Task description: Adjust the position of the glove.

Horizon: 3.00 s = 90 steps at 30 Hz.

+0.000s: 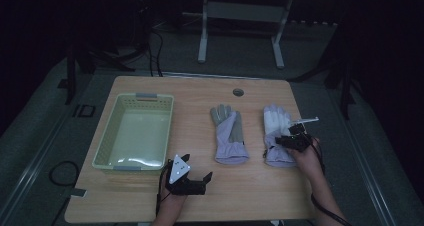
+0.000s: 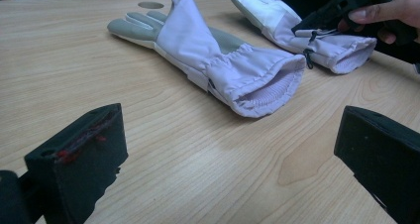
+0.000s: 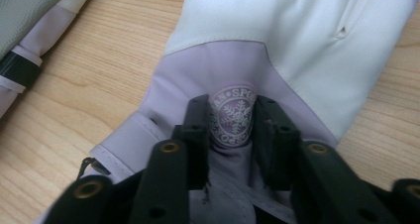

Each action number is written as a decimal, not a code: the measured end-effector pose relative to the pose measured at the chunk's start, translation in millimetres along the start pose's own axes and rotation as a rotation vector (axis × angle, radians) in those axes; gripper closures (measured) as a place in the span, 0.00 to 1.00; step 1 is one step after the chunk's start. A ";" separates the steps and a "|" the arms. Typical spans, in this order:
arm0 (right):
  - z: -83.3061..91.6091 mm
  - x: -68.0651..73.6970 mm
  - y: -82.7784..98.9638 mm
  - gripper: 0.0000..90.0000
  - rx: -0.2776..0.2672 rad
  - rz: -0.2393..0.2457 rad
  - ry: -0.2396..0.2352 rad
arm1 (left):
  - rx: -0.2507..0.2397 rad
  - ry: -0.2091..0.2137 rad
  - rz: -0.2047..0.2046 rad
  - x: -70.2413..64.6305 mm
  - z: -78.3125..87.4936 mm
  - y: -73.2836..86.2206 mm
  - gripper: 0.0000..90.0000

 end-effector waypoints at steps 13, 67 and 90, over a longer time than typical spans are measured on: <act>16.8 1.5 -11.2 0.88 -0.027 -0.059 0.021 | -0.001 -0.002 0.005 0.3 -0.3 -0.1 0.00; 46.8 169.5 -124.3 0.88 -0.110 0.106 -0.129 | -0.002 0.001 0.001 0.0 -0.1 -0.2 0.00; -13.7 176.4 -89.4 0.88 0.021 0.088 -0.113 | -0.002 0.008 0.003 -0.5 0.0 -0.2 0.00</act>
Point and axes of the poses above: each handheld gripper's, and its own axes: z roughly backward along the jaws, y roughly out of its underside, x roughly to its left, the point moved 10 cm from there along -z, roughly forward along the jaws, and after that the axes turned 10 degrees about -x, right-handed, at the moved point
